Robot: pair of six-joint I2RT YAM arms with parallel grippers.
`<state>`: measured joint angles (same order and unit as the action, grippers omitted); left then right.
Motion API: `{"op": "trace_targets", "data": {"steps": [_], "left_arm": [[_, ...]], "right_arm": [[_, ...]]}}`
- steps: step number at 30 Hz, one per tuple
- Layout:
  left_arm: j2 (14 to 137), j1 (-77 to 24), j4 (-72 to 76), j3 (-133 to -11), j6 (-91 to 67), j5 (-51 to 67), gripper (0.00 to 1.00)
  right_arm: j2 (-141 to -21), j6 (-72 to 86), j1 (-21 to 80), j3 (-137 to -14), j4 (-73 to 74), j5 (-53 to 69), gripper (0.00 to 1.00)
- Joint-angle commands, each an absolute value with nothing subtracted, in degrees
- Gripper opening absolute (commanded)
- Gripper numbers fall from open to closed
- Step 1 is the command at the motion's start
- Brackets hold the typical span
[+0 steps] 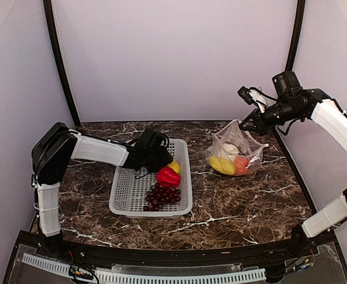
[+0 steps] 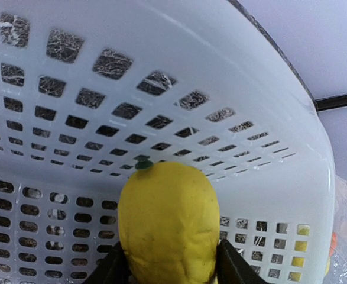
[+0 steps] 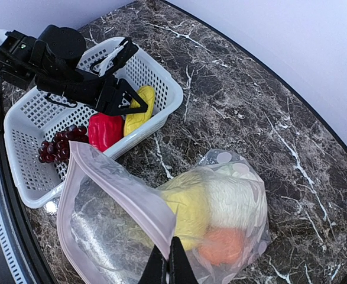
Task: Place the food in the zip-top bag and seal the zipper
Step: Pick up the fake fruit from the bin.
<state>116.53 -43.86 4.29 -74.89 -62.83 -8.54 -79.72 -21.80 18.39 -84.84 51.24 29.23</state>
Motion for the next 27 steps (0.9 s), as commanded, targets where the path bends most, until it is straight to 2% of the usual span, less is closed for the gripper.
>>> {"op": "trace_targets", "data": {"steps": [1,6,8,19,27], "left_arm": [[116.88,-43.42,7.67,-73.61,-62.99,-8.0,0.44],[113.95,-43.42,10.64,-71.79,-61.15,-7.25,0.31],[111.99,-43.42,10.77,-71.32,-58.82,-8.23,0.29],[99.84,-44.02,13.29,-67.69,-44.47,-11.63,0.29],[92.4,-50.3,21.87,-66.28,-26.41,-13.6,0.28]], "right_arm": [[-79.01,-21.54,18.42,-84.46,49.61,30.32,0.0],[-78.73,-21.57,18.54,-84.3,49.66,29.84,0.0],[-78.75,-21.59,18.49,-84.2,49.6,29.75,0.0],[-79.6,-21.69,18.51,-85.56,50.72,29.42,0.0],[-81.24,-22.39,18.76,-89.42,54.15,27.96,0.0]]}}
